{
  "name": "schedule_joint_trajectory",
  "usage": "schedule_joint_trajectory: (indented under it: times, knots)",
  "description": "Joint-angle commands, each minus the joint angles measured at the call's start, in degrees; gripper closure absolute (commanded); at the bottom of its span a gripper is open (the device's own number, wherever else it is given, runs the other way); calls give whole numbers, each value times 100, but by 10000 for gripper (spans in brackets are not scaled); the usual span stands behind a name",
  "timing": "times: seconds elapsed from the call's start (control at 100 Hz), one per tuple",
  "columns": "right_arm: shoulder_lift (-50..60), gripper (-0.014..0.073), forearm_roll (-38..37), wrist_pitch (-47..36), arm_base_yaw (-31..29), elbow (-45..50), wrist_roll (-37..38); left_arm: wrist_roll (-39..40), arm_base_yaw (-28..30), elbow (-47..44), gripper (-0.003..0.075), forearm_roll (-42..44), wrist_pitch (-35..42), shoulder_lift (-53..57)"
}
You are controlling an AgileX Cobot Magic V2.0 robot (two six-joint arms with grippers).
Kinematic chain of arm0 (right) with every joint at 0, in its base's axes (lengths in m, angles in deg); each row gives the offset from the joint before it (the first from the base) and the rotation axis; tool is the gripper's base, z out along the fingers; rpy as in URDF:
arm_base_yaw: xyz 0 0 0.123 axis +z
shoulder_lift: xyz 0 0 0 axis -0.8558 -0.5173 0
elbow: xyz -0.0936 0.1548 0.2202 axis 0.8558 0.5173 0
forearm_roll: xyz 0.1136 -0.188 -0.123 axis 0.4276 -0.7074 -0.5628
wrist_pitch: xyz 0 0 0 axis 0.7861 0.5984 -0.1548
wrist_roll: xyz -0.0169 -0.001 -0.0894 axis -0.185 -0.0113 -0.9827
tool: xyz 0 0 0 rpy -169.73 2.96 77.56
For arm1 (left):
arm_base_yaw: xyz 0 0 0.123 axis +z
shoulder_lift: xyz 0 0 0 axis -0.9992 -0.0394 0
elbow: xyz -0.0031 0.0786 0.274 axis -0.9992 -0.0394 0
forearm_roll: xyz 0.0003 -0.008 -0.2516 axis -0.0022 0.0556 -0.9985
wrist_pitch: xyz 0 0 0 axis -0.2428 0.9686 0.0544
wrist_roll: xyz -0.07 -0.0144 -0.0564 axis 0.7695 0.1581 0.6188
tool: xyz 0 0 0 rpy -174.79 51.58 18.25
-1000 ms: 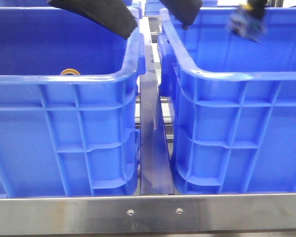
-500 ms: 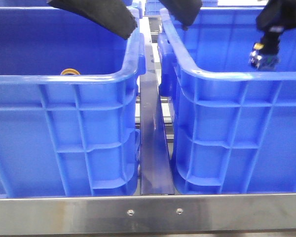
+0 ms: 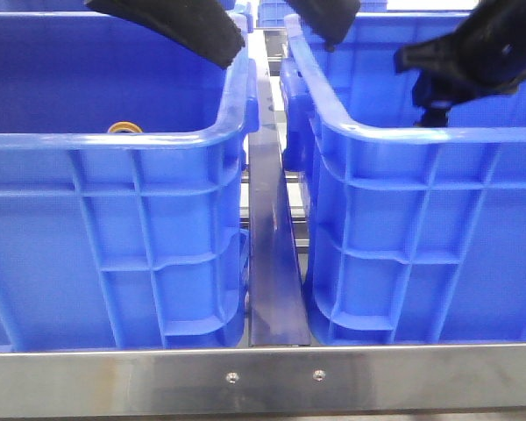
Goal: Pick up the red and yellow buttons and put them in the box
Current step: 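Lower the red button into the empty bin and open the right gripper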
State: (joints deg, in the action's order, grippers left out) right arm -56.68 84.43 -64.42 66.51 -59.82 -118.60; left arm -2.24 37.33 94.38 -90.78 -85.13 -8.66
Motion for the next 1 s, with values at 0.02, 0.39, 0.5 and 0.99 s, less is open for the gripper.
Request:
schedule_joint_trajectory:
  times: [0.02, 0.39, 0.5, 0.99]
  knots:
    - [22, 445, 13, -174, 20, -355, -56, 33, -35, 185, 175, -115, 373, 143]
    - [-72, 113, 13, -104, 20, -435, -56, 33, -35, 185, 175, -115, 373, 143]
    - [-42, 32, 13, -46, 20, -435, -56, 33, -35, 185, 175, -115, 373, 143]
    - [1040, 34, 13, -94, 20, 217, -56, 33, -35, 185, 175, -115, 373, 143]
